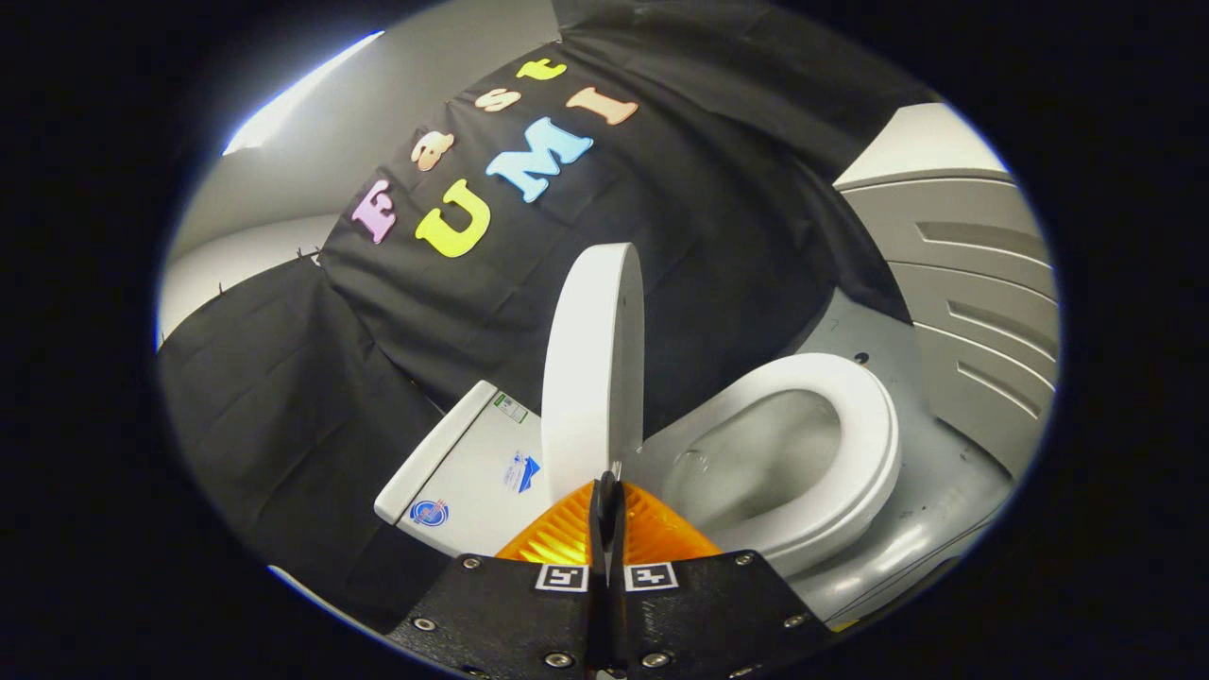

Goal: Open the toilet lid.

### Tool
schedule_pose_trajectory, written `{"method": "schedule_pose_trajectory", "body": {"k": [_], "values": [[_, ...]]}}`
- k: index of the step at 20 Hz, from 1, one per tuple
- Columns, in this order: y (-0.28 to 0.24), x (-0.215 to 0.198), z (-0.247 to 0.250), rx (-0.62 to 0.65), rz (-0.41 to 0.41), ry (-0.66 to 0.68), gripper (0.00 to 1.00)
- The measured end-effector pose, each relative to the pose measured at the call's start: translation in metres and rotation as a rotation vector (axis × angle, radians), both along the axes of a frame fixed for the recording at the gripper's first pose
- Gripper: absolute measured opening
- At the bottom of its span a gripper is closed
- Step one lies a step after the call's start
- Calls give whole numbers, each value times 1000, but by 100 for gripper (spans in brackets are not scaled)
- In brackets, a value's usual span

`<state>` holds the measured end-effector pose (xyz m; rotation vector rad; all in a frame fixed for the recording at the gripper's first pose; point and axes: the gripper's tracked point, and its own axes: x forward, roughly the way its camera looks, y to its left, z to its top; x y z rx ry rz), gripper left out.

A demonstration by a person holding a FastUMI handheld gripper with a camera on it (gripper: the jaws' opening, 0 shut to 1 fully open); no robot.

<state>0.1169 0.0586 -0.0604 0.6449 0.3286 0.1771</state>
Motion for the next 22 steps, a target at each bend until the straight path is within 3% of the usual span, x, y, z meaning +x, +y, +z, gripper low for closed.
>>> {"method": "schedule_pose_trajectory", "body": {"k": [22], "values": [[64,7,40,-191,73,-89,0]]}}
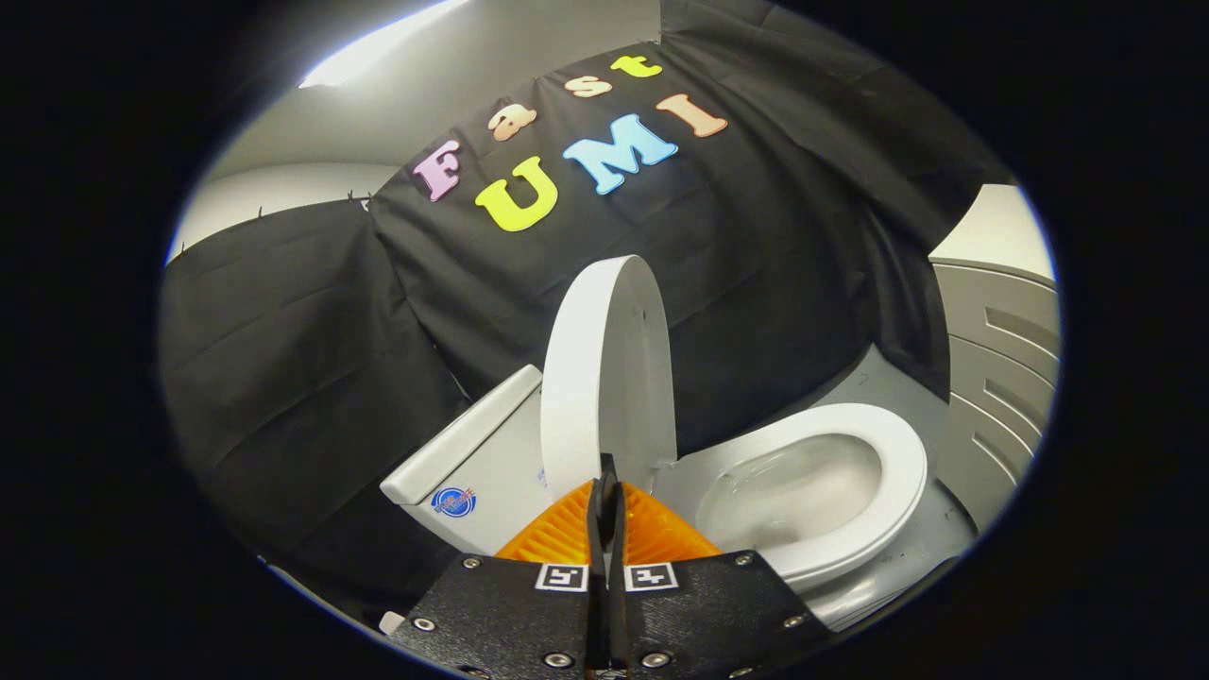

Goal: Open the toilet lid.

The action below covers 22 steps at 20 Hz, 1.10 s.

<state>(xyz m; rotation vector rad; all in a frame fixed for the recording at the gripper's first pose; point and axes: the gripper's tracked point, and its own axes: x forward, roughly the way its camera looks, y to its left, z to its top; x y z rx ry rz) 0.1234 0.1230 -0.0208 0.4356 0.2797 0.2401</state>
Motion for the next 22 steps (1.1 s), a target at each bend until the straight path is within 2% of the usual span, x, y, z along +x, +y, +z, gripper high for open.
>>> {"method": "schedule_pose_trajectory", "body": {"k": [9,22], "values": [[18,3,7,-50,14,-12,0],[59,8,18,-177,81,-48,0]]}}
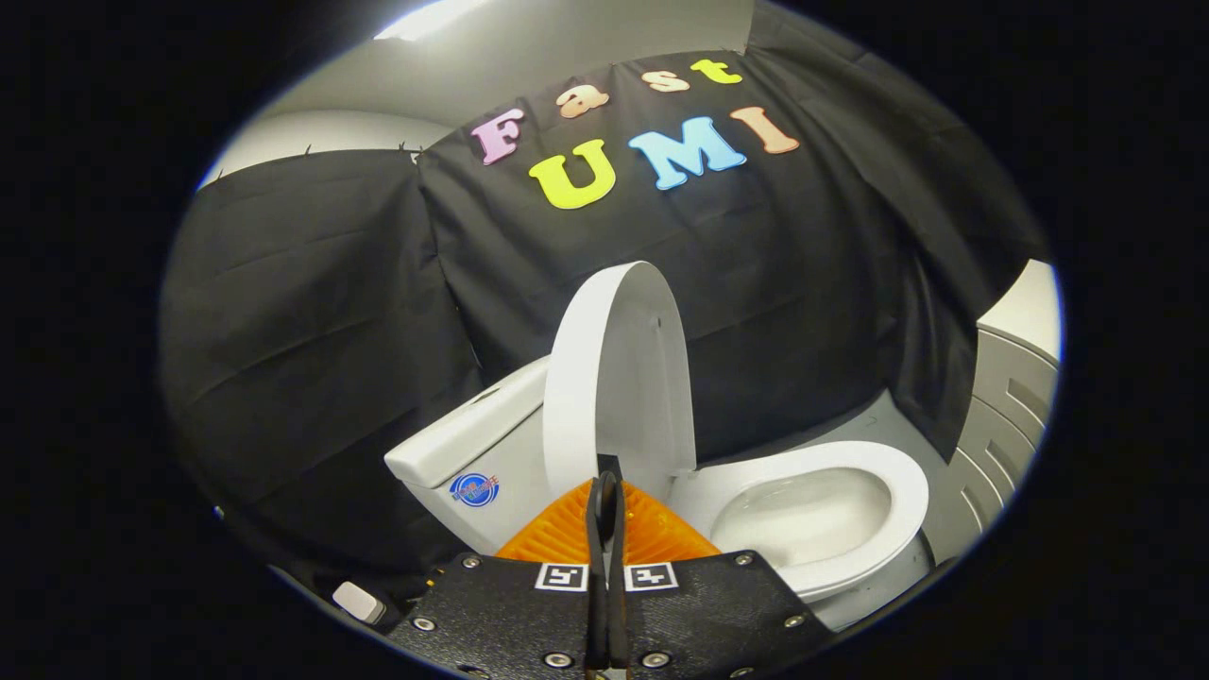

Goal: Open the toilet lid.

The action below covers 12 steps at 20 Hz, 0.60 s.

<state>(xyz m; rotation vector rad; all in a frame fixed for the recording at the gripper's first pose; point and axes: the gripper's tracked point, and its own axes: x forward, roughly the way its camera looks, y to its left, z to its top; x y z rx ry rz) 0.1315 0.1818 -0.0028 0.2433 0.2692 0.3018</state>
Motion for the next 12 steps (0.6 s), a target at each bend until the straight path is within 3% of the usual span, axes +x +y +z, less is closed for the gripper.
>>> {"method": "schedule_pose_trajectory", "body": {"k": [12], "values": [[40,6,1,-90,71,-29,0]]}}
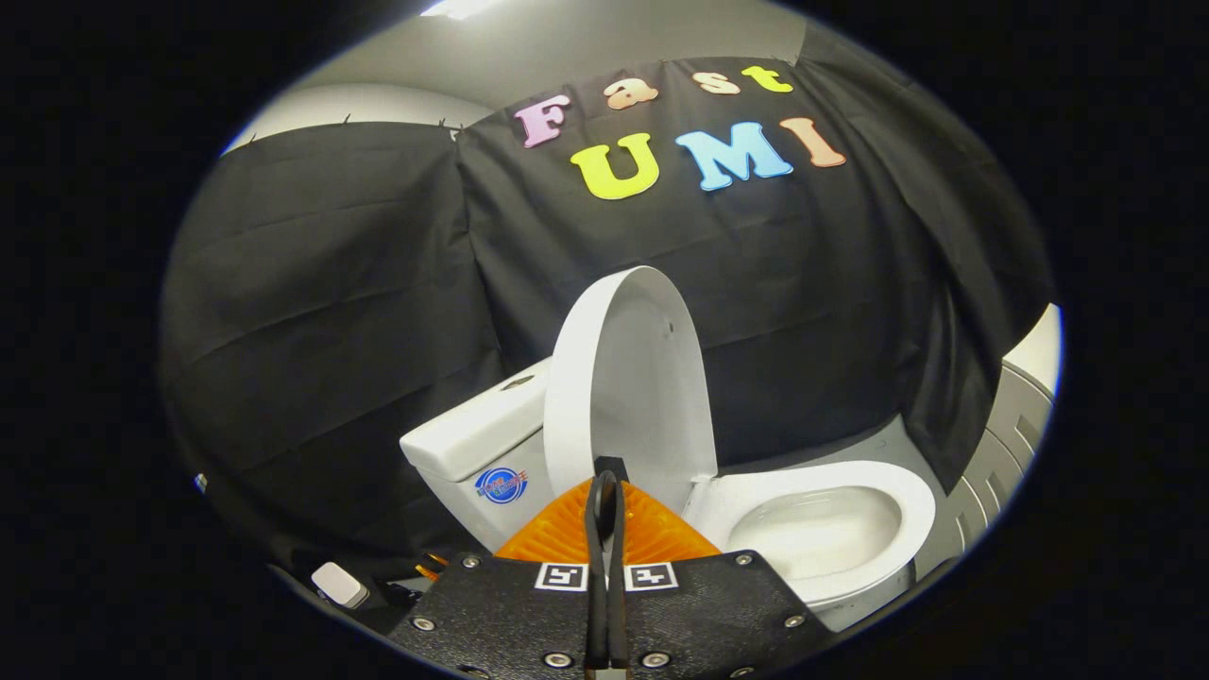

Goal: Open the toilet lid.

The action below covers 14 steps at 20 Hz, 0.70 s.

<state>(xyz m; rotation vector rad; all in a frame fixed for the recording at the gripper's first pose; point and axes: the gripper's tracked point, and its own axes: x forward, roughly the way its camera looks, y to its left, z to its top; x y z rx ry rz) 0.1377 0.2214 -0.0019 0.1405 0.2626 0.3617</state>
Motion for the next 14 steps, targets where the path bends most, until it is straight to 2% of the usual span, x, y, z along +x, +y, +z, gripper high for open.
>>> {"method": "schedule_pose_trajectory", "body": {"k": [6,14], "values": [[20,3,0,-46,11,-21,0],[41,7,-4,-148,-38,-63,0]]}}
